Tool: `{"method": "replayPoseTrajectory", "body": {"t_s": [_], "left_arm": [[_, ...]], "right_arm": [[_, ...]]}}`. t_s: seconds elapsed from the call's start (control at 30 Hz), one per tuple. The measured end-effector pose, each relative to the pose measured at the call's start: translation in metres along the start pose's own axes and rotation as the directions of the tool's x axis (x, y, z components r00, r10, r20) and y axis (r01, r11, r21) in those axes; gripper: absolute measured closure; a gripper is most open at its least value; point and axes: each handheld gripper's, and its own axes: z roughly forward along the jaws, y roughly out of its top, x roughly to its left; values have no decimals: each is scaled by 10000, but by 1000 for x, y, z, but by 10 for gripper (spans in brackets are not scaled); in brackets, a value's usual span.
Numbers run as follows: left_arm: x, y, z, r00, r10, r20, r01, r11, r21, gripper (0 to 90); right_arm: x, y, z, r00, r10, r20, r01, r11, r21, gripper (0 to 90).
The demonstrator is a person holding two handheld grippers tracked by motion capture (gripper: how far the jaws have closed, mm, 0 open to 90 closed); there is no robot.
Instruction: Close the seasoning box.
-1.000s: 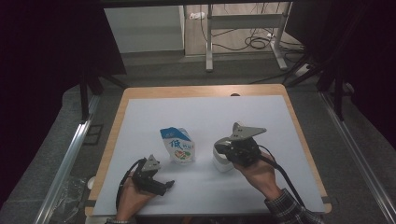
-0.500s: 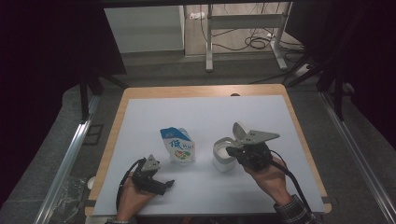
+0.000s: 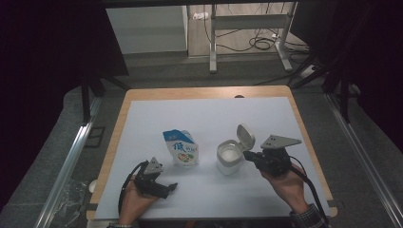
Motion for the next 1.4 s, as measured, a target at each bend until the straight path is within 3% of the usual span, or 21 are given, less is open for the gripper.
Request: {"method": "replayPoseTrajectory", "body": {"t_s": [0.47,0.77,1.17,1.4], "left_arm": [[0,0,0,10000,-35,-28,35,10000,2,50],[0,0,0,10000,-45,-52,45,10000,-3,50],[0,0,0,10000,-22,-58,22,10000,-1,51],[0,0,0,10000,-21,-61,21,10000,-1,51]], "right_arm": [[-24,-9,-10,9973,457,572,-456,9990,-30,894],[-37,-5,-7,9957,761,537,-750,9969,-229,893],[-34,6,-3,9974,546,460,-527,9978,-409,893],[-25,9,1,9993,326,203,-317,9985,-444,893]]}}
